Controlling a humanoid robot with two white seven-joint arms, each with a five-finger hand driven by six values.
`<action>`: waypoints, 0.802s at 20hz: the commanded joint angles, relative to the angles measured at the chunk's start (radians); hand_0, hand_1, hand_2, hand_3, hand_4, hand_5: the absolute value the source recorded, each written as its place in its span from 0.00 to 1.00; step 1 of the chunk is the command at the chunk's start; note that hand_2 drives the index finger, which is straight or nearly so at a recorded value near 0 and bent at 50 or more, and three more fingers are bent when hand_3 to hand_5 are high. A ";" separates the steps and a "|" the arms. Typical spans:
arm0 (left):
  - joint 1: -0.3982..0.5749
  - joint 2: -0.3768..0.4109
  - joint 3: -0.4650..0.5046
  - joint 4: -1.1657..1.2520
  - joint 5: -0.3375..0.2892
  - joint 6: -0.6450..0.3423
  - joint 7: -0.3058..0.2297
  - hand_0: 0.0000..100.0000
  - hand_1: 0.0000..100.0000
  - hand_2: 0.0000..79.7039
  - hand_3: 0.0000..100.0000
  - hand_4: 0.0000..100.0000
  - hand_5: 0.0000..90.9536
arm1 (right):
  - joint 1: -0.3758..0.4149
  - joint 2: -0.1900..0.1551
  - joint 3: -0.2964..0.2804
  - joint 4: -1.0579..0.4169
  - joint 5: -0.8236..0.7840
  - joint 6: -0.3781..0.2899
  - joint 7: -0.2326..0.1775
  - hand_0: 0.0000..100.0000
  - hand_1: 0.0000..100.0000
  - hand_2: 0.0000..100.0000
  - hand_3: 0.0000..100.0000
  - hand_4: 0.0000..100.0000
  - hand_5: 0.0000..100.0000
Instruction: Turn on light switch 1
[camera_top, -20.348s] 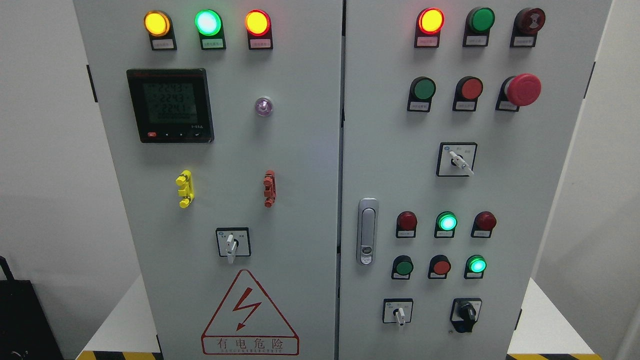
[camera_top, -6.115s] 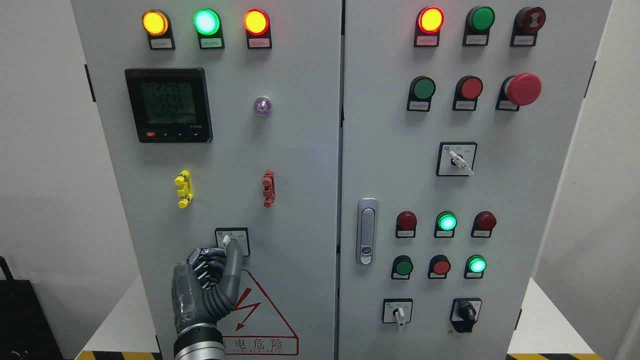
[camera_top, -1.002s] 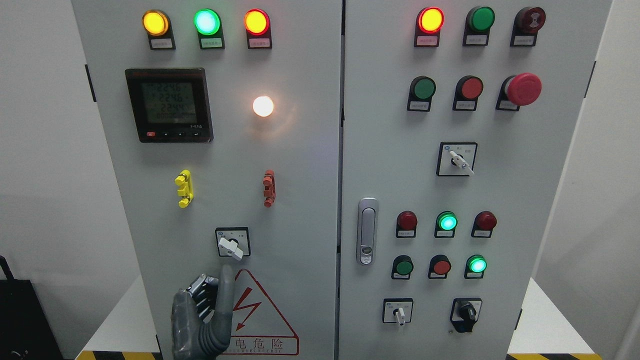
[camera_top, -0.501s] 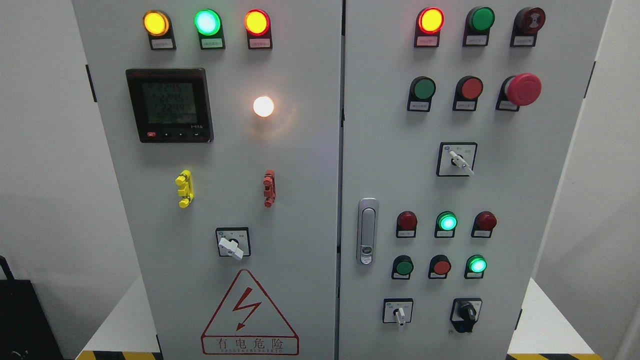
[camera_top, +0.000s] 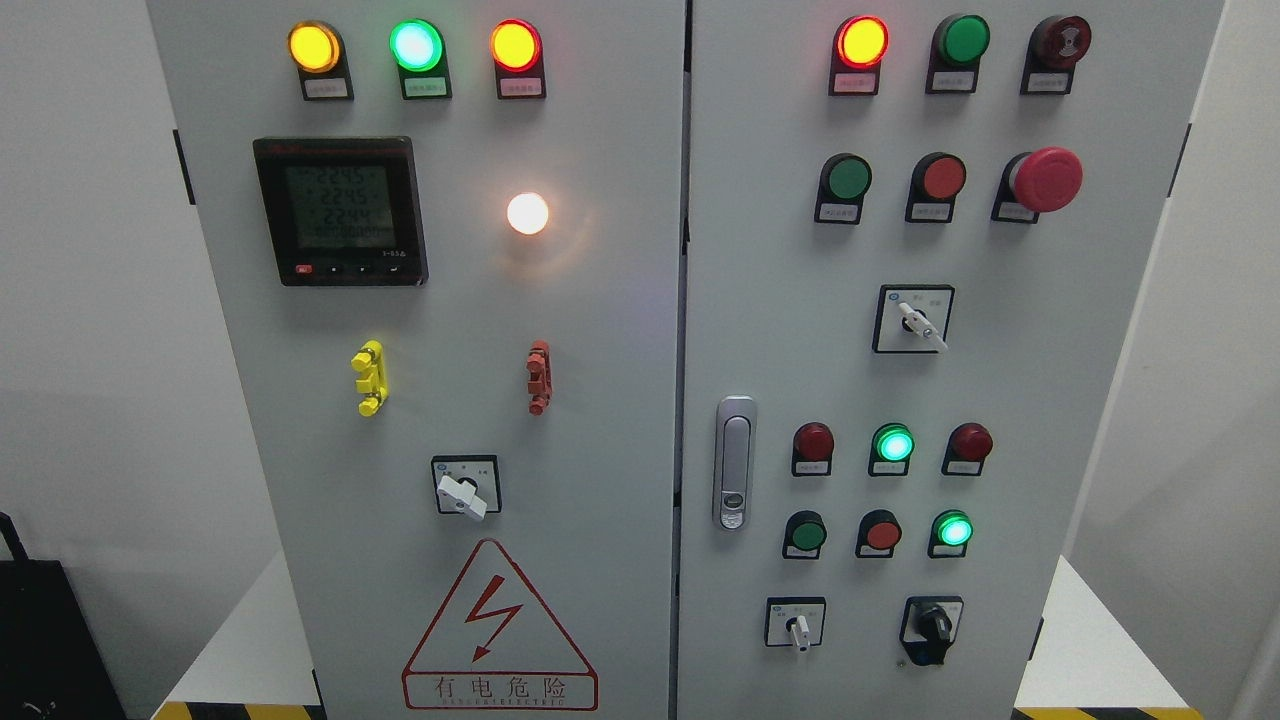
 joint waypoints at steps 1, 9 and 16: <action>-0.051 0.006 0.051 0.812 0.022 0.047 -0.116 0.23 0.13 0.11 0.36 0.47 0.06 | 0.000 0.000 0.000 0.000 -0.001 -0.001 -0.001 0.05 0.00 0.00 0.00 0.00 0.00; -0.137 -0.022 0.045 0.843 0.014 0.386 -0.113 0.23 0.10 0.00 0.01 0.07 0.00 | 0.000 0.000 0.000 0.000 0.000 -0.001 -0.001 0.05 0.00 0.00 0.00 0.00 0.00; -0.194 -0.054 -0.030 0.903 0.011 0.500 -0.112 0.26 0.00 0.00 0.00 0.01 0.00 | 0.000 0.000 0.000 0.000 0.000 -0.001 0.001 0.05 0.00 0.00 0.00 0.00 0.00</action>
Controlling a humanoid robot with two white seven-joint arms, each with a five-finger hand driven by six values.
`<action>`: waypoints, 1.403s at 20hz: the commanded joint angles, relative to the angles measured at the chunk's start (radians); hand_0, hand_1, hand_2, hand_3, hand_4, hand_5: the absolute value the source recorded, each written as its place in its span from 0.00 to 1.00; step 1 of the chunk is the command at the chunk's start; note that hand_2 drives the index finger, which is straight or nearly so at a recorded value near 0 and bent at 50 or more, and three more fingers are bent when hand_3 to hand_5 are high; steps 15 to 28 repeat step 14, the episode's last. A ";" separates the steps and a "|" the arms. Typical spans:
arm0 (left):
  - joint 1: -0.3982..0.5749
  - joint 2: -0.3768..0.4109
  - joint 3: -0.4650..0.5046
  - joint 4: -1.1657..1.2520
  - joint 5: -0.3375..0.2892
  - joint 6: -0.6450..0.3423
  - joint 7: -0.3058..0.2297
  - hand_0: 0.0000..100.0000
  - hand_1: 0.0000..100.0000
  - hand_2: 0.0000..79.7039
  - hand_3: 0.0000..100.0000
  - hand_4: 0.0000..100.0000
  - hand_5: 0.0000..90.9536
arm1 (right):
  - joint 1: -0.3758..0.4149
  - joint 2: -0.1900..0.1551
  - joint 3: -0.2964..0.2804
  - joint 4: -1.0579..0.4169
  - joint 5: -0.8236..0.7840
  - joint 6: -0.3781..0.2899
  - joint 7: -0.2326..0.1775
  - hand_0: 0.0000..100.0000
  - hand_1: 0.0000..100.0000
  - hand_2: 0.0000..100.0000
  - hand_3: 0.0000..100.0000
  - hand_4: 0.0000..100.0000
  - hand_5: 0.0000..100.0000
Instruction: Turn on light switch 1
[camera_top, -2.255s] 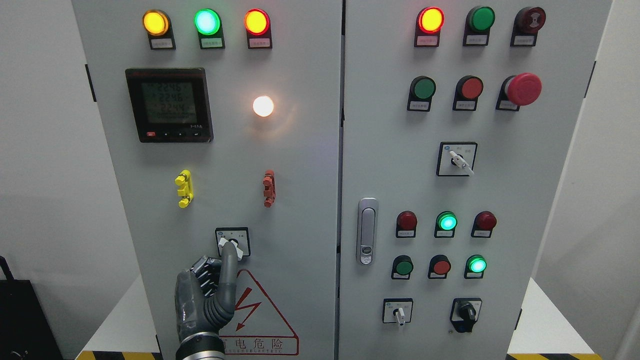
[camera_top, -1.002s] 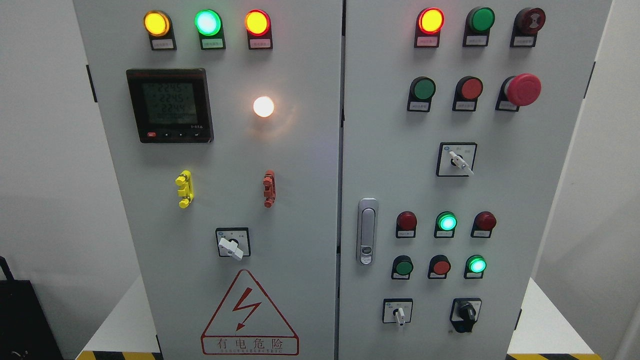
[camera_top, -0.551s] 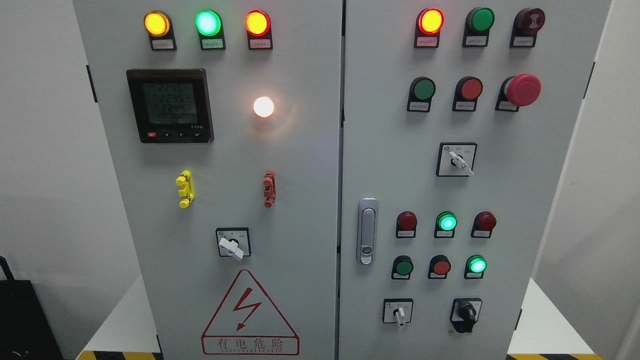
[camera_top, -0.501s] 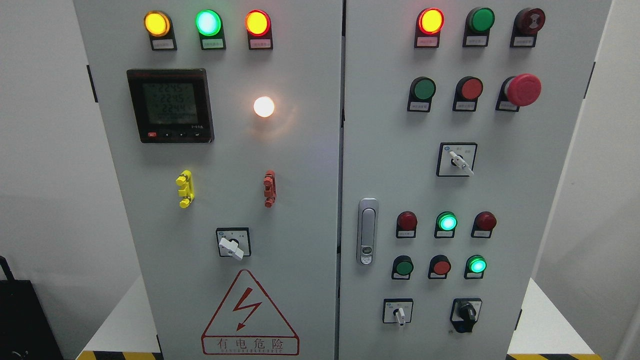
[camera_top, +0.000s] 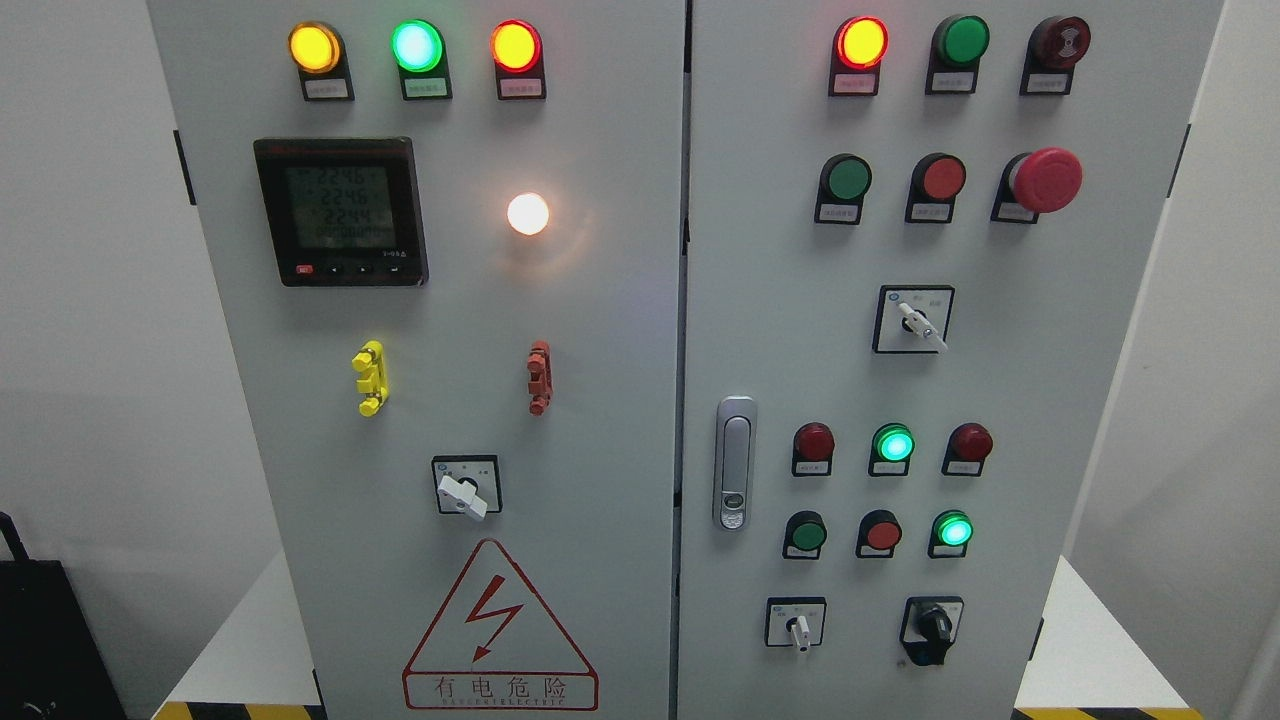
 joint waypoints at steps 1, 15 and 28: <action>-0.042 -0.030 -0.037 0.244 -0.001 0.030 0.003 0.26 0.00 0.00 0.00 0.01 0.00 | 0.000 0.000 0.000 0.000 0.000 -0.001 -0.001 0.05 0.00 0.00 0.00 0.00 0.00; -0.042 -0.043 -0.026 0.244 0.013 0.028 0.049 0.27 0.00 0.00 0.00 0.00 0.00 | 0.000 0.000 0.000 0.000 0.000 -0.001 0.001 0.05 0.00 0.00 0.00 0.00 0.00; -0.042 -0.043 -0.026 0.244 0.013 0.028 0.049 0.27 0.00 0.00 0.00 0.00 0.00 | 0.000 0.000 0.000 0.000 0.000 -0.001 0.001 0.05 0.00 0.00 0.00 0.00 0.00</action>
